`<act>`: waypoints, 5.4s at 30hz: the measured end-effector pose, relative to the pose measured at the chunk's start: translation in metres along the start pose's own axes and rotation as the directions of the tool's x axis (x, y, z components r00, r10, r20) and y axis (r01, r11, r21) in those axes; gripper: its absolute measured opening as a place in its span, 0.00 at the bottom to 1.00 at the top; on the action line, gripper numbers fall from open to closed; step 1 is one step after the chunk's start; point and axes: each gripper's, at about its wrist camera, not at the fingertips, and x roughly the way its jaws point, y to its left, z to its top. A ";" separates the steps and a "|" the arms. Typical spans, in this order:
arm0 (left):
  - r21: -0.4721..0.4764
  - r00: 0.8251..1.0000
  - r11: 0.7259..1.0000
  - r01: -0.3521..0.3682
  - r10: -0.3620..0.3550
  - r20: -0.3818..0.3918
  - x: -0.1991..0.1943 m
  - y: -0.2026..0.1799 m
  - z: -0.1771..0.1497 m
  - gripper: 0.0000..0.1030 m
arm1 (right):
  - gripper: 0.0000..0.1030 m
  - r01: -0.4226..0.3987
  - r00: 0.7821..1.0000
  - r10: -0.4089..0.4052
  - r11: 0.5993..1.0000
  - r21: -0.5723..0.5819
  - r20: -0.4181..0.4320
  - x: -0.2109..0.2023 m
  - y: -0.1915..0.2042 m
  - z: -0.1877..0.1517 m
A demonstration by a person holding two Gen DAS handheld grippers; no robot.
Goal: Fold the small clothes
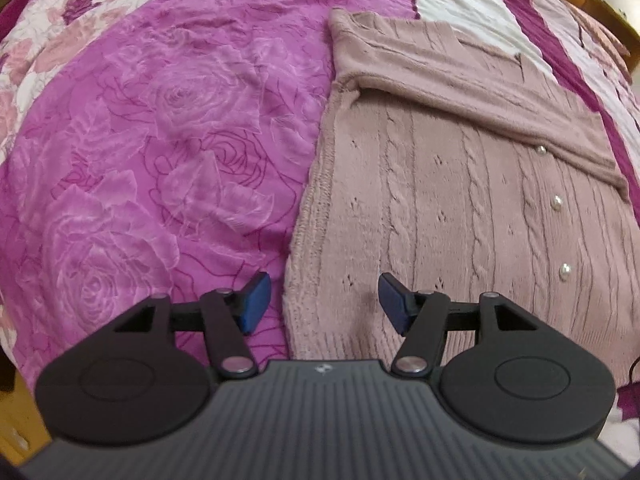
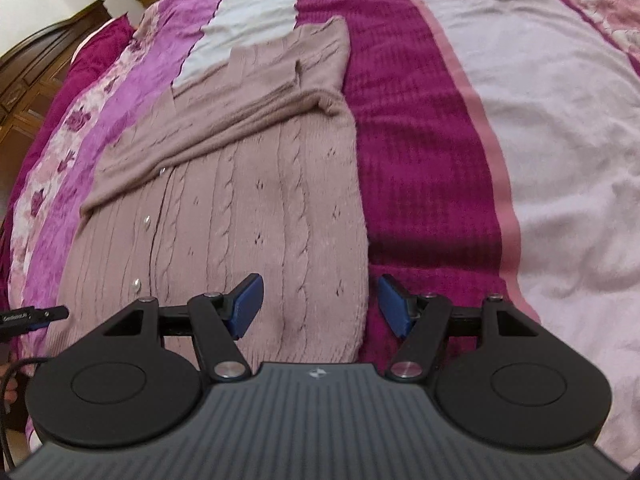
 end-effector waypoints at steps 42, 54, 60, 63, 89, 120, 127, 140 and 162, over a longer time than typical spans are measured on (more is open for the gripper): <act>0.250 0.996 0.965 0.078 -0.063 -0.068 0.010 -0.027 -0.019 0.59 | 0.66 -0.154 0.981 0.133 0.976 -0.151 -0.142 0.027 0.012 -0.017; 0.060 0.964 0.967 0.249 -0.241 -0.115 0.023 -0.006 -0.015 0.12 | 0.13 -0.194 0.981 0.192 0.980 -0.050 -0.037 0.021 -0.008 -0.014; 0.020 0.945 0.945 0.326 -0.325 -0.032 0.006 -0.001 -0.012 0.12 | 0.09 -0.258 0.965 0.259 0.966 -0.025 0.043 0.013 -0.008 -0.008; -0.013 0.936 0.936 0.353 -0.353 -0.002 0.001 0.001 -0.009 0.11 | 0.09 -0.288 0.954 0.286 0.958 0.011 0.084 0.013 -0.008 -0.004; -0.163 0.880 0.903 0.397 -0.324 0.347 -0.036 -0.002 0.084 0.11 | 0.08 -0.411 0.793 0.343 0.911 0.027 0.503 -0.007 0.001 0.071; -0.070 0.946 0.984 0.162 -0.134 0.296 0.085 -0.018 0.132 0.19 | 0.13 -0.097 0.919 0.043 0.988 0.120 0.392 0.142 -0.006 0.140; -0.046 0.945 0.985 0.165 -0.144 0.293 0.061 -0.016 0.119 0.34 | 0.43 -0.056 0.916 0.030 0.997 0.055 0.399 0.116 0.008 0.131; -0.083 0.941 0.977 0.195 -0.162 0.295 0.033 -0.010 0.086 0.41 | 0.53 -0.043 0.900 0.005 0.996 0.076 0.435 0.064 0.003 0.086; -0.069 0.959 0.988 0.139 -0.117 0.258 0.043 -0.022 0.087 0.41 | 0.53 -0.048 0.924 0.033 0.998 0.031 0.381 0.082 0.014 0.091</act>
